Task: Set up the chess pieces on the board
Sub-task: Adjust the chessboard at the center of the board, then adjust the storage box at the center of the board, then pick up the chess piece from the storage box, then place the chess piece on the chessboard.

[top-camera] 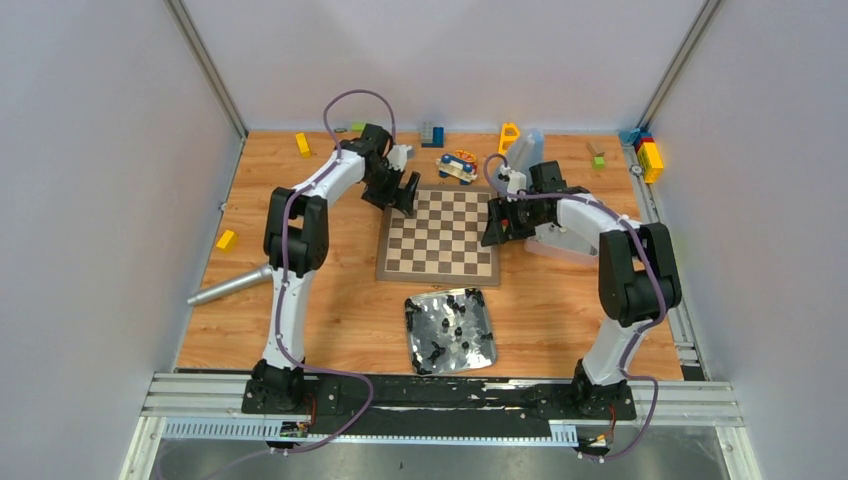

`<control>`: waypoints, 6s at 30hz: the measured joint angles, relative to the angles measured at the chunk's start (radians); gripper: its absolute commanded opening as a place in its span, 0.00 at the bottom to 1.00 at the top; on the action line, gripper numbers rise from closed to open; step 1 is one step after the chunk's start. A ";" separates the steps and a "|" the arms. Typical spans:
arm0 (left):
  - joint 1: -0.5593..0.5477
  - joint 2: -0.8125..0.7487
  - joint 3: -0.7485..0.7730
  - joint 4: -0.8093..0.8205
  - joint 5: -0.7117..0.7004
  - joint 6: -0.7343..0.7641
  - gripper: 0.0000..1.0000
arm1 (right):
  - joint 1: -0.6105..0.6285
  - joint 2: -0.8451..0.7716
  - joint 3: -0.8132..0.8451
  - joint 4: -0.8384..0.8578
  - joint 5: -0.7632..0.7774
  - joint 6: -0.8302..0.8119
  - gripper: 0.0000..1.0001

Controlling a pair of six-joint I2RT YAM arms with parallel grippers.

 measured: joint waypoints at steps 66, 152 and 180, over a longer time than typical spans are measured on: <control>0.047 -1.056 -1.033 0.291 -0.246 0.433 1.00 | 0.517 -0.555 -0.404 -0.151 0.102 -0.471 0.46; 0.047 -1.158 -1.067 0.256 -0.090 0.383 1.00 | 0.638 -0.376 -0.292 -0.088 0.282 -0.364 0.00; 0.047 -1.188 -1.067 0.256 -0.073 0.383 1.00 | 0.327 -0.086 0.091 -0.281 0.427 -0.414 0.00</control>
